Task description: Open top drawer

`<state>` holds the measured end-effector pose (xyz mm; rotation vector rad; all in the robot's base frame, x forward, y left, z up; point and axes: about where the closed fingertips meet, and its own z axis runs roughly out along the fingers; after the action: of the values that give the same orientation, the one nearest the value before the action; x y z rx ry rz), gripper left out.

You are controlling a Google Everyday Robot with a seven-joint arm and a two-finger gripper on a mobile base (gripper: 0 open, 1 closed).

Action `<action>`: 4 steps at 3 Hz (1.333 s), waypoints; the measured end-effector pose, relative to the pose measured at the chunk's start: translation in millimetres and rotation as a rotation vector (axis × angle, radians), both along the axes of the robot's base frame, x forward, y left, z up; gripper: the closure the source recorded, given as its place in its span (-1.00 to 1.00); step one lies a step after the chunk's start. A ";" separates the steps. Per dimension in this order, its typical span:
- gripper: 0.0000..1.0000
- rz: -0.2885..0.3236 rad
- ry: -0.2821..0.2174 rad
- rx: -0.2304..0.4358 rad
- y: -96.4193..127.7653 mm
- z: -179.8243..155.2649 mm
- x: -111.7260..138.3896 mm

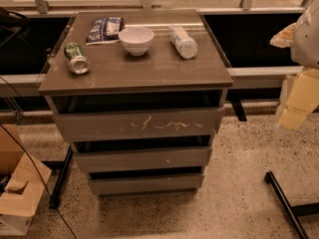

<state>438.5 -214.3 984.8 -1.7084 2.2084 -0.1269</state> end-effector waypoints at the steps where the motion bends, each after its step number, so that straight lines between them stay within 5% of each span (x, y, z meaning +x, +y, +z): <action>1: -1.00 0.000 0.000 0.000 0.0 0.0 0.0; 4: -1.00 0.118 0.023 0.204 49.4 -80.0 29.0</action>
Offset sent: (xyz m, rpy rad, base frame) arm 0.0041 0.0253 -0.0384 0.1512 0.0329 0.0516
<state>467.4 -164.9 904.8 -1.7279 2.0506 0.1425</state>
